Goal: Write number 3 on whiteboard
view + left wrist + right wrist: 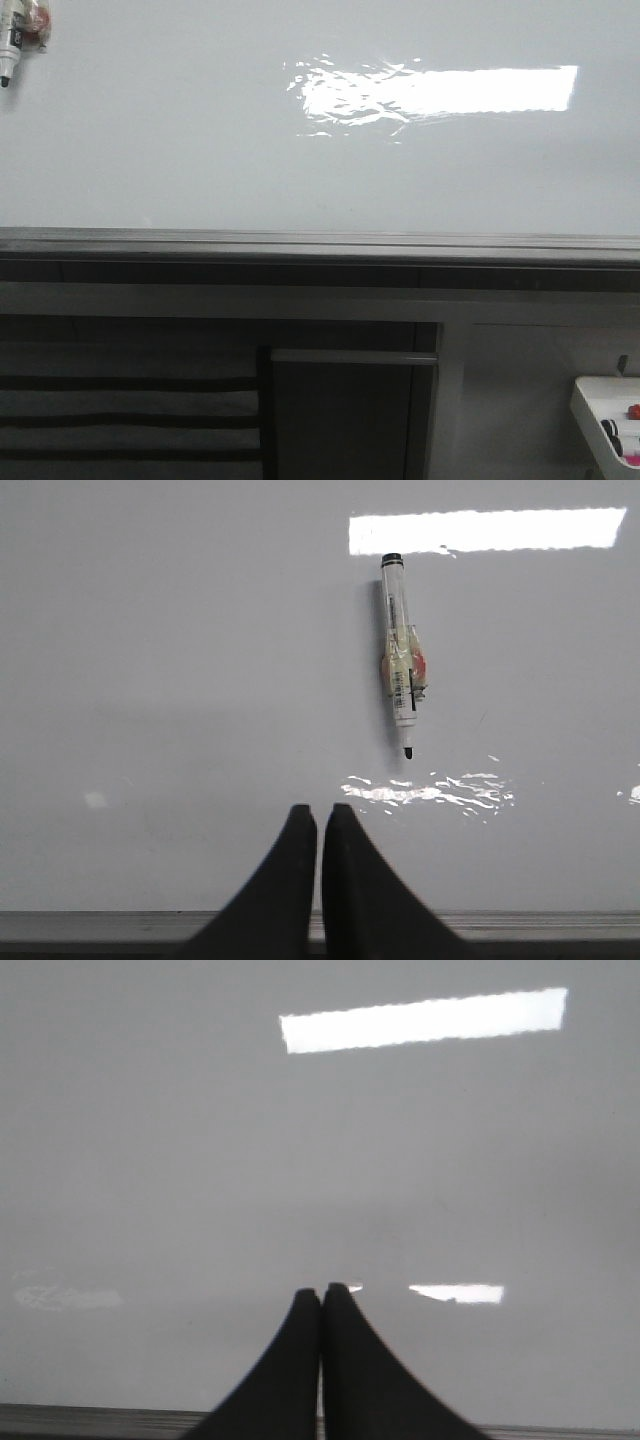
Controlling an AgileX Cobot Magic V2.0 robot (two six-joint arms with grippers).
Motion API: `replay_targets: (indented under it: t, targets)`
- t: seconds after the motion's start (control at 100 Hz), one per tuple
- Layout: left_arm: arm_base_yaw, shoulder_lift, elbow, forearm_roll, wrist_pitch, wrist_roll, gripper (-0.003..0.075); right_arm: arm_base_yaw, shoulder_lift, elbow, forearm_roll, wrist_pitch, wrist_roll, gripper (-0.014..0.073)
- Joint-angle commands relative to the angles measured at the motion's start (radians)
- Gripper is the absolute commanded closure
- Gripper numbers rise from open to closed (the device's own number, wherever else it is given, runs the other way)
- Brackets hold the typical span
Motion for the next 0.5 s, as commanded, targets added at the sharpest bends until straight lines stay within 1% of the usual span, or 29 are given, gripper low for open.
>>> replay_targets:
  t: [0.0, 0.27, 0.37, 0.42, 0.45, 0.49]
  targets:
    - [0.004, 0.016, -0.034, 0.000, -0.066, -0.011, 0.0739, -0.005, 0.021, -0.034, -0.004, -0.075, -0.004, 0.0673]
    - [0.004, 0.016, -0.034, 0.000, -0.066, -0.011, 0.0739, -0.005, 0.021, -0.034, -0.004, -0.079, -0.004, 0.0673]
    - [0.004, 0.016, -0.034, 0.000, -0.068, -0.011, 0.0736, -0.005, 0.021, -0.034, -0.051, -0.079, -0.004, 0.0667]
    - [0.004, 0.016, -0.034, 0.010, -0.068, -0.011, 0.0710, -0.005, 0.021, -0.034, -0.058, -0.079, -0.004, 0.0636]
    - [0.004, 0.016, -0.034, 0.035, -0.066, -0.011, 0.0666, -0.005, 0.021, -0.034, -0.061, -0.079, -0.004, 0.0603]
    - [0.004, 0.016, -0.034, 0.065, -0.066, -0.011, 0.0600, -0.005, 0.021, -0.034, -0.063, -0.079, -0.004, 0.0533]
